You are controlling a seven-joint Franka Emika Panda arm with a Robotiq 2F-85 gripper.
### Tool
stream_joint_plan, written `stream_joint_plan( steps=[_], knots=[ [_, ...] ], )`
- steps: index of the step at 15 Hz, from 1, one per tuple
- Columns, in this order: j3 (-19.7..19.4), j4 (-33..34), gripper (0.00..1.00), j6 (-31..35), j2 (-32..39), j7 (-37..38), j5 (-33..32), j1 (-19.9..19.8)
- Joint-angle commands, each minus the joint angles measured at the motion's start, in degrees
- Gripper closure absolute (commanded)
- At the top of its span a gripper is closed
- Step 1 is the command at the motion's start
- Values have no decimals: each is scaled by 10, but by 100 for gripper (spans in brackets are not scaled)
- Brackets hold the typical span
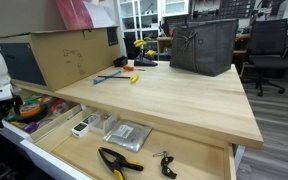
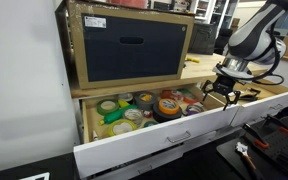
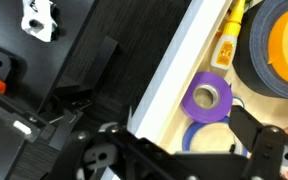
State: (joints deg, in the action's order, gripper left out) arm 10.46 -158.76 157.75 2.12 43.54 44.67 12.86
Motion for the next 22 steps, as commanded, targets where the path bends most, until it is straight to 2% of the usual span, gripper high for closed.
stream_joint_plan(
  steps=[1, 5, 12, 17, 22],
  knots=[
    [-6, -8, 0, -57, -38, 28, -33, -15],
    [-13, -10, 0, -118, -83, -4, -73, -28],
    [-39, -9, 0, -189, -179, -42, -270, -78],
    [-92, -5, 0, -220, -217, -155, -344, -140],
    [-147, 30, 0, -234, -216, -260, -375, -198]
  ],
)
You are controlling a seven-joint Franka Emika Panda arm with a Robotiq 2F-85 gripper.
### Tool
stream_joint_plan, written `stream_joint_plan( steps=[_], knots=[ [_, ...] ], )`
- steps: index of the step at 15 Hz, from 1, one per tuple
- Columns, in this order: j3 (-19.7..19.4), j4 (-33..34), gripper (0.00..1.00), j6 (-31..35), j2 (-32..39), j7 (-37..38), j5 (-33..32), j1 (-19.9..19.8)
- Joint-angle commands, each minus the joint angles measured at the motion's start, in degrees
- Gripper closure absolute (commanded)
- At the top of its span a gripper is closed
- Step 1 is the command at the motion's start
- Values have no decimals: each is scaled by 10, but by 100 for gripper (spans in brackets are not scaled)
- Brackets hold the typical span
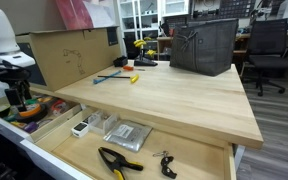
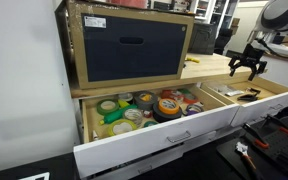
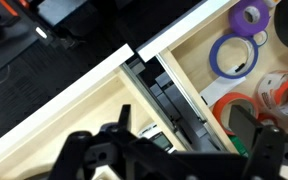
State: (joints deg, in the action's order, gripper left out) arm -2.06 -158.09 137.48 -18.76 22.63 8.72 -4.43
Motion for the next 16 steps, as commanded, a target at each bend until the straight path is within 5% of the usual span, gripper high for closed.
stream_joint_plan(
  steps=[1, 10, 11, 16],
  knots=[
    [-29, 34, 0, -36, -4, -69, -23, -33],
    [-119, 200, 0, -198, 54, -238, -27, -70],
    [-141, 195, 0, -255, 1, -266, -52, -95],
    [-212, 320, 0, -374, 36, -371, -107, -145]
  ],
)
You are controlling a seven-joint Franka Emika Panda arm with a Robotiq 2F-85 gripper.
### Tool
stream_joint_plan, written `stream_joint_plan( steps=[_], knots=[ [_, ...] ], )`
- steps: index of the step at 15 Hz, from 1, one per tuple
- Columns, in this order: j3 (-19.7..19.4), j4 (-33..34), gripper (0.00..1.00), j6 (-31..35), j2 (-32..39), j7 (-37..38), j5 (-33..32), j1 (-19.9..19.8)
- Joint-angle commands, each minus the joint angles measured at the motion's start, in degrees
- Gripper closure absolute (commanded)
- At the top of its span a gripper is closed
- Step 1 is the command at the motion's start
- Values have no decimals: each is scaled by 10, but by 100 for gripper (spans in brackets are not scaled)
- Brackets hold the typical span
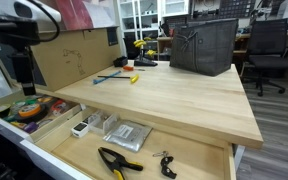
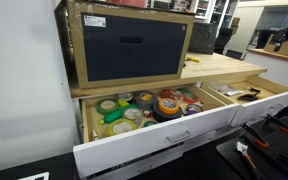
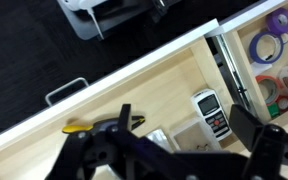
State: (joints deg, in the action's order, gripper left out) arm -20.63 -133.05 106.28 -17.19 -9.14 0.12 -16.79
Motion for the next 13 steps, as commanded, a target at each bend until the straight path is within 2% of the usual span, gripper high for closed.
stream_joint_plan(
  steps=[1, 3, 5, 6, 8, 13],
  knots=[
    [-42, 91, 0, -73, 29, -74, -24, -29],
    [-67, 130, 0, -84, 43, -106, -23, -39],
    [-84, 162, 0, -79, 57, -103, -8, -46],
    [-75, 117, 0, -58, 26, -97, -18, -45],
    [-83, 139, 0, -59, 39, -98, -15, -50],
    [-81, 145, 0, -59, 51, -98, -15, -50]
  ],
)
